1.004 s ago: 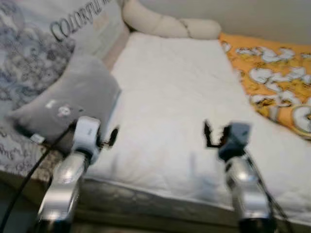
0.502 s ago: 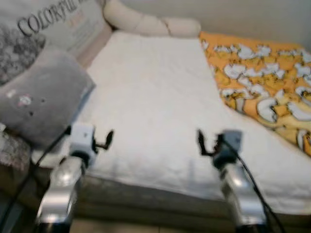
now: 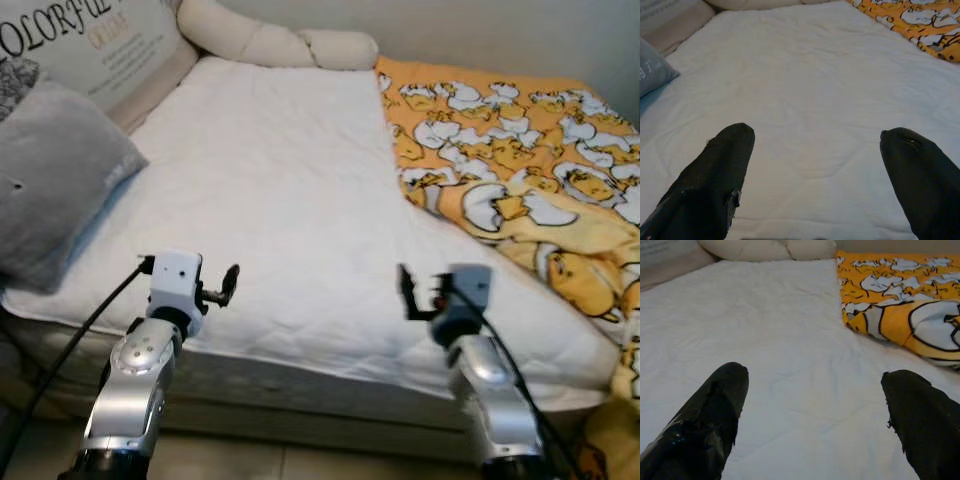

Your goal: Clean up the room

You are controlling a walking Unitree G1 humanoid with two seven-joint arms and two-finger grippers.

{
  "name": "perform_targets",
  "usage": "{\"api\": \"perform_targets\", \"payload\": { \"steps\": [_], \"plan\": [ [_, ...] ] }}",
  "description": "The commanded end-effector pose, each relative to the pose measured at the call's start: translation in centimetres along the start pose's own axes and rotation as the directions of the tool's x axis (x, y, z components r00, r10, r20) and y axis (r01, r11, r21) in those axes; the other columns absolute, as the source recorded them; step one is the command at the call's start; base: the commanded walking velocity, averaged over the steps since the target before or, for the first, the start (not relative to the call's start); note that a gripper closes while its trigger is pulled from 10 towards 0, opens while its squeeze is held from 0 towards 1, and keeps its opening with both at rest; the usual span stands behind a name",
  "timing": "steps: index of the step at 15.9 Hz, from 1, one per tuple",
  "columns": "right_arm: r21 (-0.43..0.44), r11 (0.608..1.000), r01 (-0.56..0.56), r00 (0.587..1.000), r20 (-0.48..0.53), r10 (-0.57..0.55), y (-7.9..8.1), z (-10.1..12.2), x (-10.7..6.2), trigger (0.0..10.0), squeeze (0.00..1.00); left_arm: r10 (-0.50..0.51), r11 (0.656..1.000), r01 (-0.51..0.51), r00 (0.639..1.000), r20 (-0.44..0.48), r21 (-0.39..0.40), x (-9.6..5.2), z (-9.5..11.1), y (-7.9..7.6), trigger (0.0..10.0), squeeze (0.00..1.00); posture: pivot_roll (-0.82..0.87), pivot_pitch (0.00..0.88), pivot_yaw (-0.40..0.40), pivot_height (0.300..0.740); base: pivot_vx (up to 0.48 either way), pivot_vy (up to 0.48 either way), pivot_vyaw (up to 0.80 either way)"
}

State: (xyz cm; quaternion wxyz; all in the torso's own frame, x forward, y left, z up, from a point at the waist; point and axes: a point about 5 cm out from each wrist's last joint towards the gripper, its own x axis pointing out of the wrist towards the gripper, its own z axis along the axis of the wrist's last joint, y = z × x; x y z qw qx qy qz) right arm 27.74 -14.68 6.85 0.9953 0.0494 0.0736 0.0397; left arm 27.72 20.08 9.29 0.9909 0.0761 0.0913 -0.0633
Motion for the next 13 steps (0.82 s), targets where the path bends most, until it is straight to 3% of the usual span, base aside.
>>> {"api": "perform_targets", "payload": {
  "steps": [1,13],
  "plan": [
    [-0.008,1.0,0.029,1.0,0.009,-0.029,-1.1,0.4,0.0,10.0,1.0,-0.011,1.0,0.011,1.0,-0.001,-0.003,0.2,0.1,-0.5,10.0,1.0,-0.01,0.0,-0.035,0.74,0.0,-0.375,0.0],
    [-0.028,0.999,0.015,1.0,-0.004,-0.015,-1.1,0.3,0.8,10.0,1.0,-0.008,1.0,0.008,1.0,-0.01,0.019,1.2,0.4,-0.2,10.0,1.0,0.0,0.0,-0.027,0.74,0.0,-0.373,0.0]
  ]
}}
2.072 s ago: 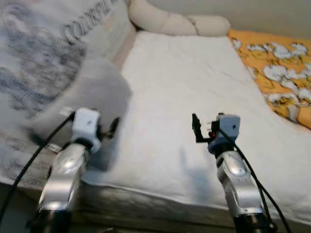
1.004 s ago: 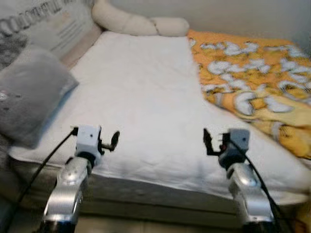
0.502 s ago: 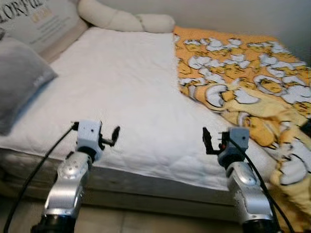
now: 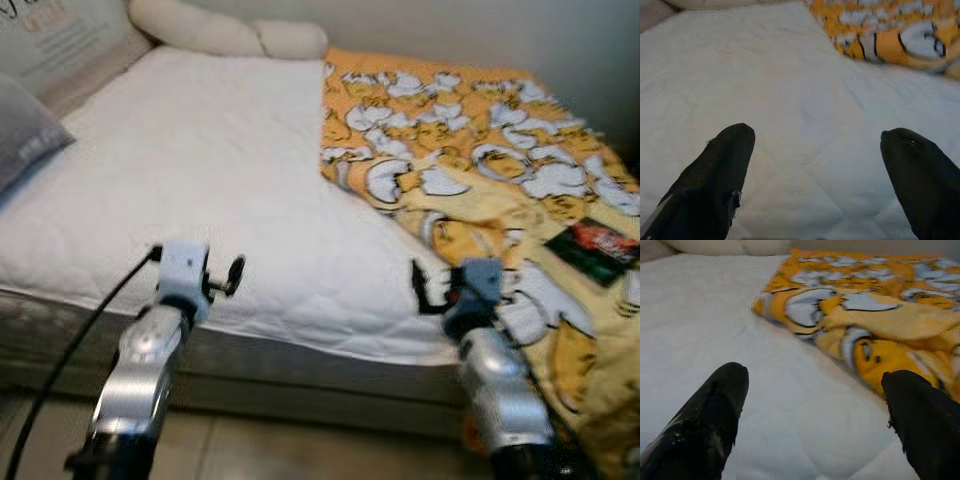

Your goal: Clean up the room

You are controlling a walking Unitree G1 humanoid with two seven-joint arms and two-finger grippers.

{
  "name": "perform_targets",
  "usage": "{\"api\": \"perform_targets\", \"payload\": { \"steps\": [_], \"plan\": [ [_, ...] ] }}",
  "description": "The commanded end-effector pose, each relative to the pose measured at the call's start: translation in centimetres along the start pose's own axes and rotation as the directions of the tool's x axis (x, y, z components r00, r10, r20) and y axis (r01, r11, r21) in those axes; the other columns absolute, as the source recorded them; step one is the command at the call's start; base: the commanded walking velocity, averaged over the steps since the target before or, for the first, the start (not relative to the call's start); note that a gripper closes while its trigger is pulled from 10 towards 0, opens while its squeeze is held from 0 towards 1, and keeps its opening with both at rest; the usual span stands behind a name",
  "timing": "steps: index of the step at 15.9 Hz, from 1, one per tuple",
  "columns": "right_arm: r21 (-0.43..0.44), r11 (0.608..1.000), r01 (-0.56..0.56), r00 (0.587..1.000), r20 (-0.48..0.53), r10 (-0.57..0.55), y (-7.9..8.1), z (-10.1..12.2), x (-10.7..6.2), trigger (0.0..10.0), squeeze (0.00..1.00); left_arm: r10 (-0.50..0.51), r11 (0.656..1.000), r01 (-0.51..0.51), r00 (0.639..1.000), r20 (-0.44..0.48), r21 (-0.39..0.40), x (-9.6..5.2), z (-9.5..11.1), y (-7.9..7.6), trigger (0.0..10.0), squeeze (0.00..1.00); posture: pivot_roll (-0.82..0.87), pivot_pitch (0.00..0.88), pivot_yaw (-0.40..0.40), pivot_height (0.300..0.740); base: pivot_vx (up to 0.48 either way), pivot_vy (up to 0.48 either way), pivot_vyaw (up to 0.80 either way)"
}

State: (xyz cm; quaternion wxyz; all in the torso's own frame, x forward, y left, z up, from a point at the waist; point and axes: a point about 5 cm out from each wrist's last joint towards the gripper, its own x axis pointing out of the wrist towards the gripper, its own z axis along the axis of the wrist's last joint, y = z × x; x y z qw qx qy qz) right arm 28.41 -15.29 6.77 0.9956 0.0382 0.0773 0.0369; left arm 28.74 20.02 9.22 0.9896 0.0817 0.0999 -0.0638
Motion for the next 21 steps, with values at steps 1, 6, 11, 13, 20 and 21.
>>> {"api": "perform_targets", "payload": {
  "steps": [1,6,11,13,20,21],
  "plan": [
    [-0.007,1.0,0.007,1.0,0.004,-0.007,-0.48,0.2,0.17,10.0,1.0,-0.009,1.0,0.009,1.0,0.009,0.012,0.24,0.36,-0.31,10.0,1.0,0.0,0.0,-0.027,0.74,0.0,-0.371,0.0],
    [-0.005,1.0,0.007,1.0,0.007,-0.007,-0.41,0.18,0.18,10.0,1.0,-0.006,1.0,0.006,1.0,0.009,0.009,0.21,0.27,-0.17,10.0,1.0,-0.01,0.0,-0.02,0.74,0.0,-0.372,0.0],
    [-0.01,1.0,0.002,1.0,0.014,-0.001,-0.27,0.29,0.22,10.0,1.0,-0.011,1.0,0.011,1.0,0.011,0.013,0.19,0.31,-0.14,10.0,1.0,-0.01,0.0,-0.017,0.74,0.0,-0.373,0.0],
    [-0.009,1.0,0.002,1.0,0.013,-0.002,-0.29,0.26,0.23,10.0,1.0,-0.011,1.0,0.011,1.0,0.012,0.013,0.19,0.32,-0.13,10.0,1.0,-0.01,0.0,-0.017,0.74,0.0,-0.371,0.0],
    [0.0,1.0,-0.004,1.0,0.012,0.004,-0.02,0.02,0.07,10.0,1.0,-0.011,1.0,0.011,1.0,0.012,0.02,0.07,0.36,0.03,10.0,1.0,0.0,0.0,-0.013,0.74,0.0,-0.372,0.29],
    [-0.001,1.0,-0.005,1.0,0.012,0.005,-0.01,0.0,0.05,10.0,1.0,-0.012,1.0,0.012,1.0,0.011,0.02,0.06,0.36,0.03,10.0,1.0,0.0,0.0,-0.012,0.74,0.0,-0.375,0.57]
  ]
}}
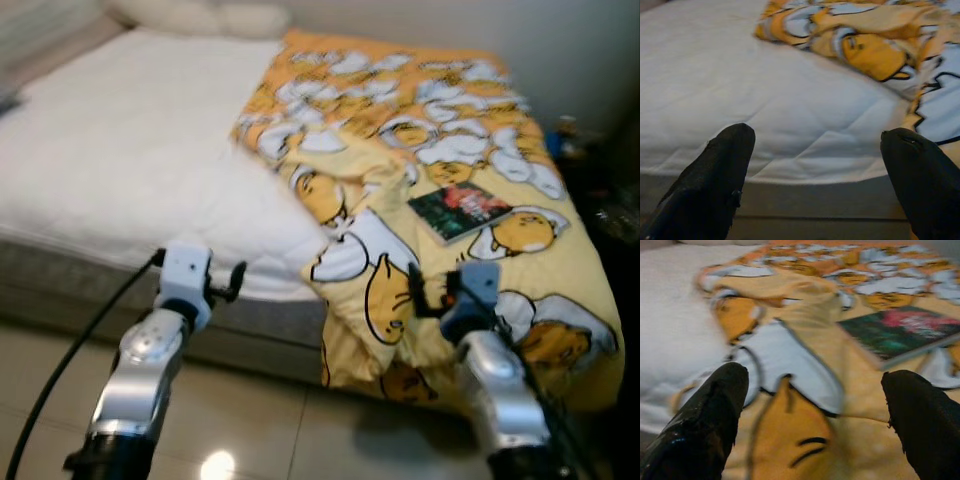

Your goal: Clean up the room

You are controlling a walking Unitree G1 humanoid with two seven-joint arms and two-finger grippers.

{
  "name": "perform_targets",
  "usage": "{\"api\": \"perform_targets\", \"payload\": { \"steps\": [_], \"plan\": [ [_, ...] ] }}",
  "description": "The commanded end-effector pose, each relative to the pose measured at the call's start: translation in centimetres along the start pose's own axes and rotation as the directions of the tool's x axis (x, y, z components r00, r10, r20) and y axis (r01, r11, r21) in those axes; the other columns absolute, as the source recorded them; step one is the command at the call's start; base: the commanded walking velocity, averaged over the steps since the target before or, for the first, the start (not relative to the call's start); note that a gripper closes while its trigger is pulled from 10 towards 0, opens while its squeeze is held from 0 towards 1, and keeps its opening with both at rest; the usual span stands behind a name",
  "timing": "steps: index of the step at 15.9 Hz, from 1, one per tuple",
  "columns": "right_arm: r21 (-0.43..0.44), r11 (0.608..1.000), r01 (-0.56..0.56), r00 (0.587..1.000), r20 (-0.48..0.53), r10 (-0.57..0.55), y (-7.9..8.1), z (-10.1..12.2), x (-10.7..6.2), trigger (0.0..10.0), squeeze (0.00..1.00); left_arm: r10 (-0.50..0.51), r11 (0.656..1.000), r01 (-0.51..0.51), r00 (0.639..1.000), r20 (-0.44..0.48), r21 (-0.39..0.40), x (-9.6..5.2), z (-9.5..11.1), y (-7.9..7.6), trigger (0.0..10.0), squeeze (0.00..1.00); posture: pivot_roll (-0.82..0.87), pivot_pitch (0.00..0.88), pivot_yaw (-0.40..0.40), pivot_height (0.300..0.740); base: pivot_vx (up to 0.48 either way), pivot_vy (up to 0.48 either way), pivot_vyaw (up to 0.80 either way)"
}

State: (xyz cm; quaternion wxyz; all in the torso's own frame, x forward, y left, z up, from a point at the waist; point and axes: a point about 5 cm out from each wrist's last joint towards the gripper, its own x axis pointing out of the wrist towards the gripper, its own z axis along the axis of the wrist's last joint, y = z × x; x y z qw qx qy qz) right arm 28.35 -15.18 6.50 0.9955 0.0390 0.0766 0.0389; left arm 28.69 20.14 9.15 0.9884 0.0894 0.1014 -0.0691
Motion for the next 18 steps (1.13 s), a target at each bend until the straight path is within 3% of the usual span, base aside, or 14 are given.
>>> {"api": "perform_targets", "payload": {
  "steps": [1,16,18],
  "plan": [
    [-0.003,1.0,-0.002,1.0,0.01,0.002,-0.1,0.26,0.04,10.0,1.0,-0.004,1.0,0.003,1.0,0.015,0.003,0.11,0.45,-0.08,10.0,1.0,0.0,0.0,-0.012,0.74,0.0,-0.375,0.6],
    [-0.01,1.0,-0.016,1.0,0.006,0.016,-0.16,-0.23,0.18,10.0,1.0,-0.008,1.0,0.008,1.0,0.014,0.005,0.18,0.28,-0.26,10.0,1.0,0.0,0.0,-0.011,0.74,0.0,-0.371,0.64],
    [-0.004,1.0,0.01,1.0,-0.011,-0.01,-0.29,-0.36,0.25,10.0,1.0,-0.009,1.0,0.009,1.0,0.013,0.008,0.21,0.26,-0.28,10.0,1.0,0.0,0.0,-0.01,0.74,0.0,-0.369,0.0]
  ]
}}
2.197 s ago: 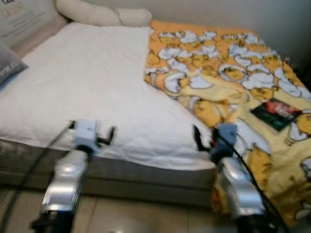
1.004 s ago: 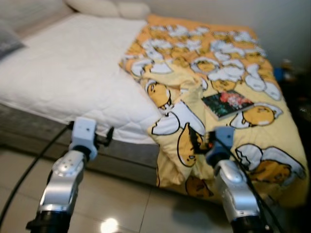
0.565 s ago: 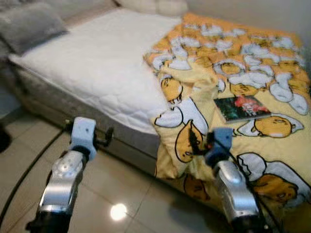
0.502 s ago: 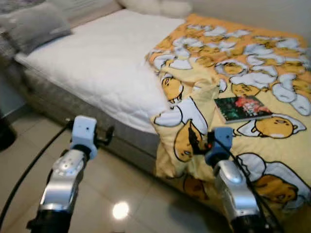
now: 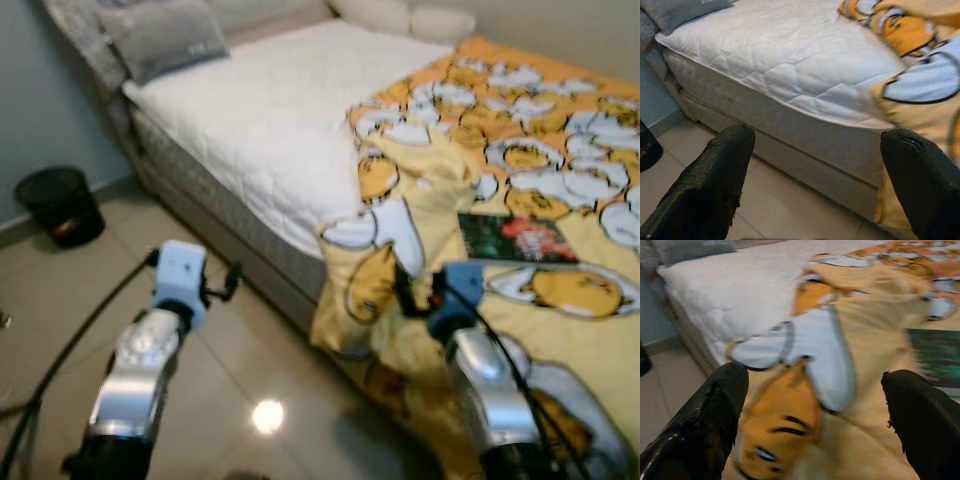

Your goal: Clean up the room

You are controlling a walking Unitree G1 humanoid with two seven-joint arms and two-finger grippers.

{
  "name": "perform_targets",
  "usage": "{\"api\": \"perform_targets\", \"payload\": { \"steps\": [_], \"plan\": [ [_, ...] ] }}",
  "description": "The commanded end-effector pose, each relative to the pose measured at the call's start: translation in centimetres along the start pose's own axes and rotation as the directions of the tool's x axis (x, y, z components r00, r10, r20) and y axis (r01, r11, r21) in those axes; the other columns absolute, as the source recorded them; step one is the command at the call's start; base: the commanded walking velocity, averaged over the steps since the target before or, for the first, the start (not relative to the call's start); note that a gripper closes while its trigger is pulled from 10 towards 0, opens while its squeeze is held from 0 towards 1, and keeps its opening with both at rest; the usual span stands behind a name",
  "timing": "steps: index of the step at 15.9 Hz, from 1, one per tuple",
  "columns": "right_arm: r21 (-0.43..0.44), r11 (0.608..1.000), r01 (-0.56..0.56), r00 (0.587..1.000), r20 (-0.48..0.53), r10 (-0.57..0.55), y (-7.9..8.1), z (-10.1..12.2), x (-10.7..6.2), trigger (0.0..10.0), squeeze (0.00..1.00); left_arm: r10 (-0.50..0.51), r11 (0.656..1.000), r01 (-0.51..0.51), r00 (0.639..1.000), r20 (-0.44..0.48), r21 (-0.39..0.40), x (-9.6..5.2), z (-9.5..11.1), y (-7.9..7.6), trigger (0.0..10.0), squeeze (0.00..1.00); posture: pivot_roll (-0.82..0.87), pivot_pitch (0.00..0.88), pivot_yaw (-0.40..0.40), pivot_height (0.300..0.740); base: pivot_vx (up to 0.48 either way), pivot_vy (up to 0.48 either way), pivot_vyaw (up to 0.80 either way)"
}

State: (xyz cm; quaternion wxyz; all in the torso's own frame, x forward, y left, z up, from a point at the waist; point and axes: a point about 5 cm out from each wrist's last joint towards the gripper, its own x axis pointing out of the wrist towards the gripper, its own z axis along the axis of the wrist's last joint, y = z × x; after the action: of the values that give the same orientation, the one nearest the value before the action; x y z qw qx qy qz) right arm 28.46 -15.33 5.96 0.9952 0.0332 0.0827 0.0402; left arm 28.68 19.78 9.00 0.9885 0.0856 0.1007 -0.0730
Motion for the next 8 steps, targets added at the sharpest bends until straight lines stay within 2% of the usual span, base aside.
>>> {"api": "perform_targets", "payload": {
  "steps": [1,2,3,8],
  "plan": [
    [0.01,1.0,0.015,1.0,-0.002,-0.015,-0.13,0.07,0.13,10.0,1.0,0.0,1.0,0.0,1.0,0.014,0.016,0.14,0.38,0.05,10.0,1.0,0.0,0.0,-0.01,0.74,0.0,-0.334,0.0],
    [0.008,1.0,0.016,1.0,-0.009,-0.016,-0.13,-0.03,0.17,10.0,0.58,0.001,1.0,-0.001,1.0,0.018,0.005,0.16,0.41,0.0,10.0,1.0,0.0,0.0,-0.01,0.74,0.0,0.0,0.0],
    [0.008,1.0,0.013,1.0,-0.023,-0.013,-0.1,-0.13,0.25,10.0,0.0,0.005,1.0,-0.005,1.0,0.012,-0.007,0.22,0.45,-0.01,10.0,1.0,0.0,0.0,-0.009,0.74,0.0,0.0,0.0],
    [0.009,1.0,0.029,0.999,-0.022,-0.029,-0.05,-0.01,0.38,10.0,0.0,-0.009,1.0,0.01,1.0,0.027,-0.01,0.17,0.68,0.03,10.0,1.0,0.0,0.0,-0.009,0.74,0.0,0.0,0.0]
  ]
}}
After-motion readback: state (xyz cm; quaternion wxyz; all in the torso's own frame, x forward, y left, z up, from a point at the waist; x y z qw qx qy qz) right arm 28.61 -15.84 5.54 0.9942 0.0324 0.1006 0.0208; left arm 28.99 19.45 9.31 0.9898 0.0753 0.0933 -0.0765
